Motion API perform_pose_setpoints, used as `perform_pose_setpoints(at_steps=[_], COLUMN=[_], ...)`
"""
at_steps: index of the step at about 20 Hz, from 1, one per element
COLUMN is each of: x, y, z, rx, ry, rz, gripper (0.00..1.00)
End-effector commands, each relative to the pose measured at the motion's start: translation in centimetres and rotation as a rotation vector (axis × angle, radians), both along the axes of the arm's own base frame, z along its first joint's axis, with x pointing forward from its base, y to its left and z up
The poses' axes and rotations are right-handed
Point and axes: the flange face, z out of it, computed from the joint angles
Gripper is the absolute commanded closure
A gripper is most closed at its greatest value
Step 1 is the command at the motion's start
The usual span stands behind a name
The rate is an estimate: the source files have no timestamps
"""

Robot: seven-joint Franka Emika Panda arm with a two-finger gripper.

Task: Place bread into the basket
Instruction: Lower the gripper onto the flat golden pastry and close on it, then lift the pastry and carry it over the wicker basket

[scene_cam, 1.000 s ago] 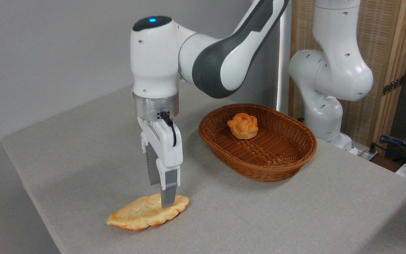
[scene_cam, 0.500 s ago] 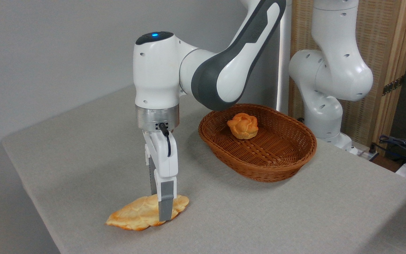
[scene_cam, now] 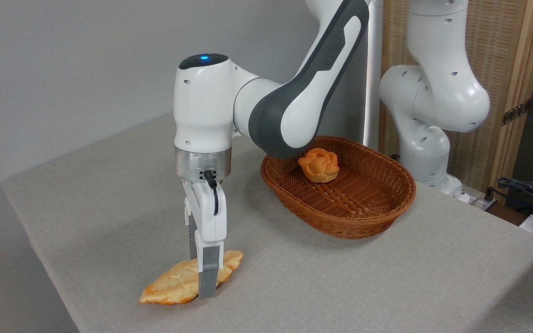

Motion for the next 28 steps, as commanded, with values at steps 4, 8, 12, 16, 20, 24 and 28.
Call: perform_pose_setpoints(at_steps=[4,8,12,16,20,24,28], x=[0.3,0.3,0.1,-1.6,-8.7,-16.1,-20.6], y=[0.1,0.1,0.2,1.3,5.6,6.5,4.0], z=[-0.2,-0.3,1.1,7.3,16.9,20.0,18.7], rx=[-0.001,-0.002,-0.085,-0.159,-0.215,-0.241,-0.218], ry=[-0.023,-0.020,-0.015,0.068,0.156,0.337,0.473], rz=[-0.010,-0.007,0.060,0.118,0.162,0.133,0.053], gripper=[0.68,0.68,0.67,0.65,0.63,0.63,0.62])
